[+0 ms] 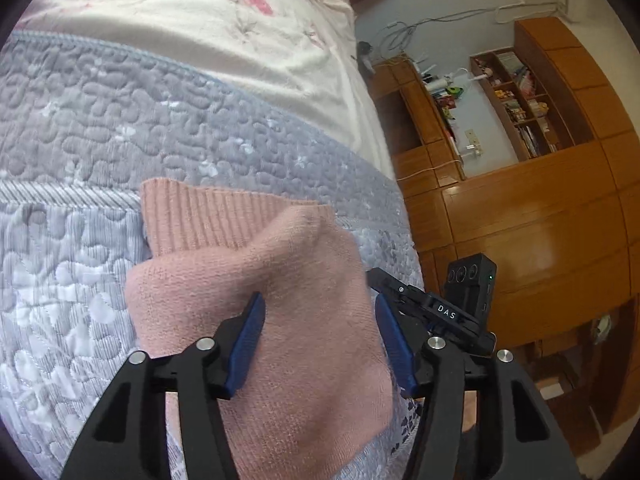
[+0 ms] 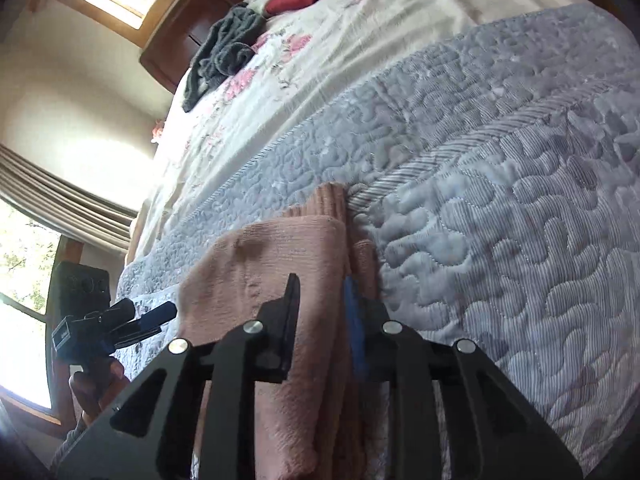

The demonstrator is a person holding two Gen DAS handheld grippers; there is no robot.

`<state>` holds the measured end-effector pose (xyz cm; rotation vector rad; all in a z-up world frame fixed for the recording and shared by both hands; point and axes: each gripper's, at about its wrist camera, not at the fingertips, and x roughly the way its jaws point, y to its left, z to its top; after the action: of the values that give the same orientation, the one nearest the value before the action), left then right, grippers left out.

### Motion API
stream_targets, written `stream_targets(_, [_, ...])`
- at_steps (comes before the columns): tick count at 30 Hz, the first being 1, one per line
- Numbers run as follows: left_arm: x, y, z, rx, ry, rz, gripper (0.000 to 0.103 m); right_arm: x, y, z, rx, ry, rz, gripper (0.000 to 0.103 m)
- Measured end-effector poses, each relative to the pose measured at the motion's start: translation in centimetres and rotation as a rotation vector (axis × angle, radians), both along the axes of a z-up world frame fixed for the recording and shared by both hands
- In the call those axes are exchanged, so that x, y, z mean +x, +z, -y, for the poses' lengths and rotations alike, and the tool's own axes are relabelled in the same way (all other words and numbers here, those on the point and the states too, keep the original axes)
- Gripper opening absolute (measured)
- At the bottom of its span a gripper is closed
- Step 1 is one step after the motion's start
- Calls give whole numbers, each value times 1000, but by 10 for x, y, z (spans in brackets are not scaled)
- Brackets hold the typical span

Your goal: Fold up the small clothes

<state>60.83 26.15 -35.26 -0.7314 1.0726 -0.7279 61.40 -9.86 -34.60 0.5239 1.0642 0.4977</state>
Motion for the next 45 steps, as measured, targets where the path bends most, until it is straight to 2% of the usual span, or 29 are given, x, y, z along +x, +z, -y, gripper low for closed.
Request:
stream_targets(2, [-5,11,2,-24,-34,39,58,-9,11,-14,15,75,30,23])
stream_targets(3, [-5,9,4,-5,-39,34,58,-11,9,-22,7,113,22,23])
stream_targets(4, [-2,1,6,25,-39,3,58,-11,0,-28,-5,149,-8,23])
stream_targets(5, [2,-12,10,64,-42,-42,57,-10,-10,-31,-35,167,-37,17])
stream_targets(6, [3,-24,14,110,-46,-75,46,-9,-20,-29,-74,170,-40,14])
stream_targets(7, [3,-29,15,147,-42,-78,37,-8,-24,-25,-107,155,-31,6])
stream_targets(8, [2,-28,15,157,-36,-77,37,-8,-24,-18,-131,123,-34,3])
stream_targets(9, [-2,-21,13,159,-25,-69,38,-11,-19,-12,-132,104,-32,10])
stream_targets(11, [-19,3,12,120,-47,5,39,-26,-2,-5,-66,117,0,9])
stream_targets(13, [-44,17,11,77,-89,63,41,-45,13,-9,3,180,31,9])
stream_targets(15, [-60,9,13,87,-109,50,41,-58,9,-21,10,232,19,10])
stream_targets(16, [-63,-2,15,119,-107,22,41,-61,-1,-27,-23,249,-1,8])
stream_targets(17, [-64,-18,18,153,-98,-18,36,-62,-13,-30,-67,246,-25,0])
stream_targets(18, [-64,-31,17,147,-83,-47,28,-62,-25,-29,-99,233,-44,0])
stream_targets(19, [-63,-38,15,138,-74,-62,13,-63,-30,-26,-96,223,-47,0])
stream_targets(21, [-62,-39,11,151,-53,-75,10,-67,-25,-17,-70,189,-59,0])
stream_targets(22, [-64,-35,9,158,-41,-78,15,-72,-17,-16,-74,189,-50,0])
stream_targets(24, [-77,-17,9,158,-51,-37,26,-86,1,-16,-44,207,-35,7])
stream_targets(27, [-109,1,22,136,-140,26,28,-108,11,-27,-9,273,-22,7])
stream_targets(29, [-121,-8,34,183,-171,13,28,-114,-4,-34,-59,290,-50,5])
stream_targets(31, [-122,-32,42,290,-163,-38,27,-114,-31,-31,-132,261,-103,0])
stream_targets(33, [-123,-52,42,300,-156,-87,24,-117,-35,-26,-121,231,-112,0])
stream_targets(34, [-125,-51,42,298,-150,-89,28,-121,-28,-27,-124,226,-104,0])
stream_targets(35, [-129,-45,42,289,-148,-75,32,-126,-19,-30,-111,233,-88,6])
stream_targets(37, [-140,-30,39,245,-142,-34,58,-132,-3,-33,-66,243,-58,8])
stream_targets(38, [-146,-25,35,225,-130,-17,64,-134,-1,-34,-57,249,-55,8])
stream_targets(40, [-158,-24,25,215,-81,-16,77,-133,-10,-37,-108,260,-80,11])
stream_targets(43, [-172,-34,0,201,11,-75,78,-128,-33,-30,-120,249,-170,6])
stream_targets(45, [-178,-42,-24,149,59,-121,79,-126,-18,-24,-99,248,-160,22])
